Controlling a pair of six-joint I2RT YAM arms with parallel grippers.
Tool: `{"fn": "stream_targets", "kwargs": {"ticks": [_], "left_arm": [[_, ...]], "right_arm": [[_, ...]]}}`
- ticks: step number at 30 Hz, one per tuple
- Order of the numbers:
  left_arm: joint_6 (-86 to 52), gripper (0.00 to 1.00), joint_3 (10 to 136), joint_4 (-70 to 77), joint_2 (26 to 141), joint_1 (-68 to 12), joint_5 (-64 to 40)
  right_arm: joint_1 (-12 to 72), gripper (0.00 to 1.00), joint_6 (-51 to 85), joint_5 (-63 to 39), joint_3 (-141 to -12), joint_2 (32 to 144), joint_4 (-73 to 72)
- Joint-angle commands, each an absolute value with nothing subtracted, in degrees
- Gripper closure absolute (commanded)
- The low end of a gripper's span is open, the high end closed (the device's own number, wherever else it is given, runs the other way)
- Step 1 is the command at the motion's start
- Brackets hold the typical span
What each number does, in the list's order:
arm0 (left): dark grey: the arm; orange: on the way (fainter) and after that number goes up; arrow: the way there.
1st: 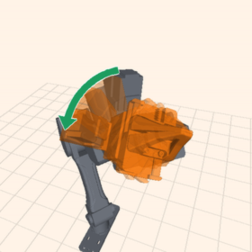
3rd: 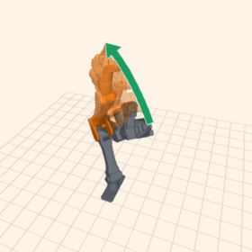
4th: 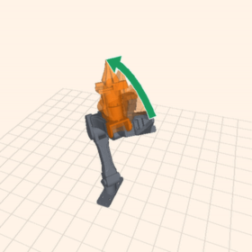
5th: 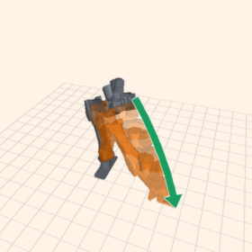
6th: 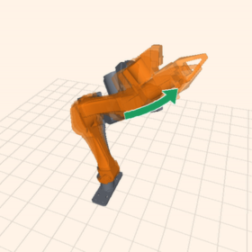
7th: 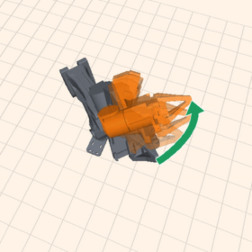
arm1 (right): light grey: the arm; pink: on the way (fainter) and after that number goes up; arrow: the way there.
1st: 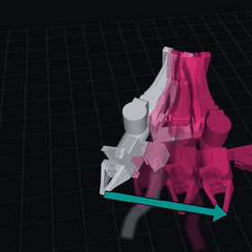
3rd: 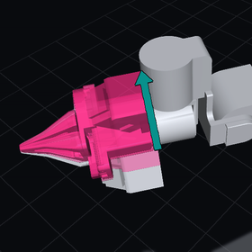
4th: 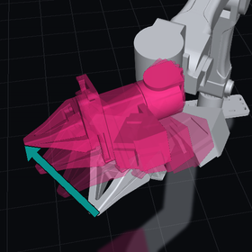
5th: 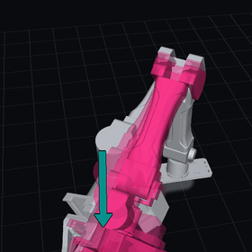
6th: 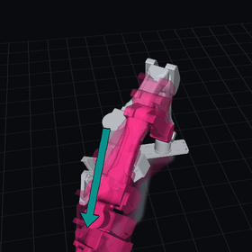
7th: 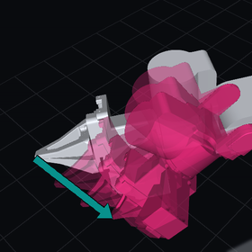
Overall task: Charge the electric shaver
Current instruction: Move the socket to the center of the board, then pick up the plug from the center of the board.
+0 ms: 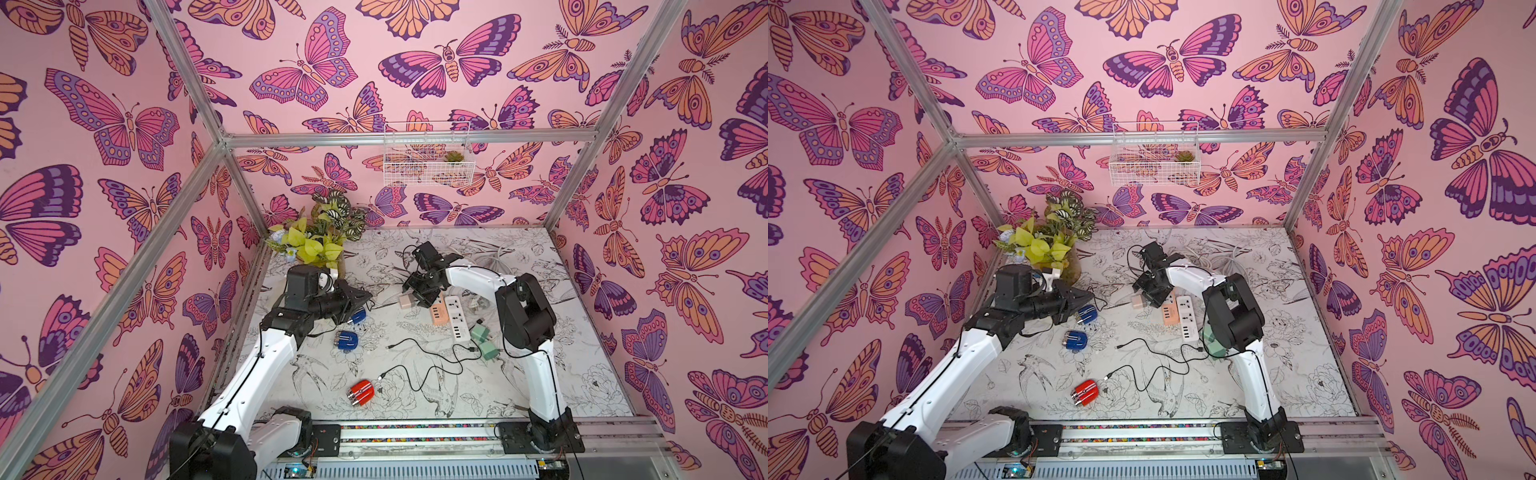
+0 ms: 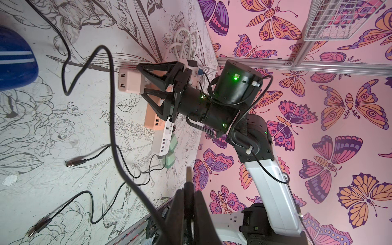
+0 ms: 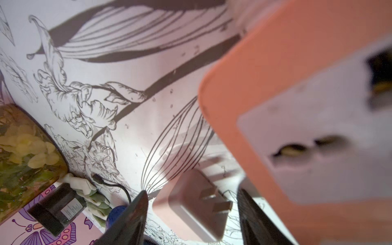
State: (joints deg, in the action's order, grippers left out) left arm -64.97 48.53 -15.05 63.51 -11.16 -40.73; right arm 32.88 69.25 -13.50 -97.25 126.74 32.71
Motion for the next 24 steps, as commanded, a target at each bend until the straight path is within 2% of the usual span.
{"fn": "stream_targets", "kwargs": {"ticks": [1,5,11,17,24], "left_arm": [[-64.64,1.00,48.88,-14.53,63.90,-10.74,-41.68],[-65.24,1.00,48.20,-14.45,63.42,-10.78,-40.62],[-67.79,1.00,46.33,-11.03,63.63,-10.78,-40.37],[-68.20,1.00,45.80,-10.06,63.82,-10.81,-40.69],[-68.46,1.00,45.29,-9.94,63.46,-10.80,-40.69]], "right_arm": [[32.67,0.32,71.18,-12.56,-97.57,125.76,33.78],[33.70,0.31,77.18,-13.30,-95.95,123.38,36.87],[34.73,0.29,90.97,-14.60,-92.98,122.20,32.85],[34.66,0.28,100.80,-13.80,-94.95,123.44,32.89],[34.74,0.26,105.38,-11.36,-101.25,127.49,38.83]]}}
